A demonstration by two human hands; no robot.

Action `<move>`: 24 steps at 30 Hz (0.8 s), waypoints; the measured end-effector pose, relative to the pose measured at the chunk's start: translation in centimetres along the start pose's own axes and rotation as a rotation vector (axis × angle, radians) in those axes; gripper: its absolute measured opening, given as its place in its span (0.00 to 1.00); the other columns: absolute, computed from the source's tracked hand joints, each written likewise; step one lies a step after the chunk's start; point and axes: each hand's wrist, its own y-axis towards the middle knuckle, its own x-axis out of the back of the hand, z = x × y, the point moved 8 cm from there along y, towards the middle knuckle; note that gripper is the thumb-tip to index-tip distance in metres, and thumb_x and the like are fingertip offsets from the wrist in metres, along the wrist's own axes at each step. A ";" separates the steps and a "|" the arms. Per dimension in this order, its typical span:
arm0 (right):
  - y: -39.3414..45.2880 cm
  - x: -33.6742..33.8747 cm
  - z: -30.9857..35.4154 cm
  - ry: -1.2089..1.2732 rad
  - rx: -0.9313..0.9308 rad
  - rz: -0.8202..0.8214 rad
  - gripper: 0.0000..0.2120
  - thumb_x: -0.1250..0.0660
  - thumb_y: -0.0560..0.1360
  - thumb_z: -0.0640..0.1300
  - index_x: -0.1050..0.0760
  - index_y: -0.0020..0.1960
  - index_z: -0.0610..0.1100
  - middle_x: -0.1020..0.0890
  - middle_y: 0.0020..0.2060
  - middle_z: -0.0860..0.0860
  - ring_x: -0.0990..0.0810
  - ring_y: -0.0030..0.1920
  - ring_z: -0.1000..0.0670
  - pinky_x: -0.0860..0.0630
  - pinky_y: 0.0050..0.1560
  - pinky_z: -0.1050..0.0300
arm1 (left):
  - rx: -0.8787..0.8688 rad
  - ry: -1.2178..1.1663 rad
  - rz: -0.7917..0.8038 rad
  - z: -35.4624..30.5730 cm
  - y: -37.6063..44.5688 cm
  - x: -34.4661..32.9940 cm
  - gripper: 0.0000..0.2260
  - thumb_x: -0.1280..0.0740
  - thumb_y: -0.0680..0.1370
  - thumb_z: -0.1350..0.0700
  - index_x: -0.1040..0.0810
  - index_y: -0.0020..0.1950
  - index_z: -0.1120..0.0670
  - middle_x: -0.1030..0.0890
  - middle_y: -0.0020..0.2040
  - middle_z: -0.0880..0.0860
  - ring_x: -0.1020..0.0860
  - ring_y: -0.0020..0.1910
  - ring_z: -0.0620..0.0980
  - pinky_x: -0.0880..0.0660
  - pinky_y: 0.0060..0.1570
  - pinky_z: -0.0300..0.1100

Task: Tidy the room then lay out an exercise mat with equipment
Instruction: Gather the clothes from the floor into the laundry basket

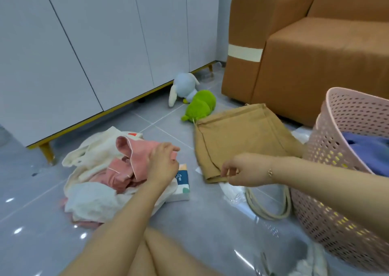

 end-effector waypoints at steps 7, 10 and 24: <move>6.6 -3.6 -2.7 0.575 -0.073 -0.180 0.08 0.36 0.77 0.40 0.22 0.54 0.44 0.22 0.40 0.52 0.25 0.39 0.54 0.31 0.38 0.68 | 0.532 0.077 -0.057 11.1 1.4 -3.0 0.34 0.31 0.70 0.51 0.42 0.73 0.40 0.48 0.76 0.57 0.43 0.72 0.63 0.42 0.66 0.62; 7.7 -5.6 -4.5 0.863 -0.139 -0.209 0.07 0.36 0.76 0.37 0.21 0.50 0.45 0.21 0.40 0.49 0.23 0.39 0.55 0.31 0.34 0.75 | 0.370 -0.009 -0.105 12.1 2.2 -4.6 0.17 0.33 0.72 0.54 0.24 0.61 0.54 0.28 0.61 0.63 0.28 0.56 0.63 0.31 0.52 0.49; 6.4 -7.7 -4.9 0.976 0.034 -0.312 0.48 0.25 0.68 0.37 0.51 0.76 0.56 0.36 0.68 0.63 0.32 0.66 0.61 0.32 0.56 0.74 | 0.109 -1.021 0.222 -4.1 -1.8 -4.7 0.05 0.30 0.73 0.66 0.19 0.48 0.59 0.17 0.45 0.52 0.21 0.45 0.47 0.23 0.47 0.37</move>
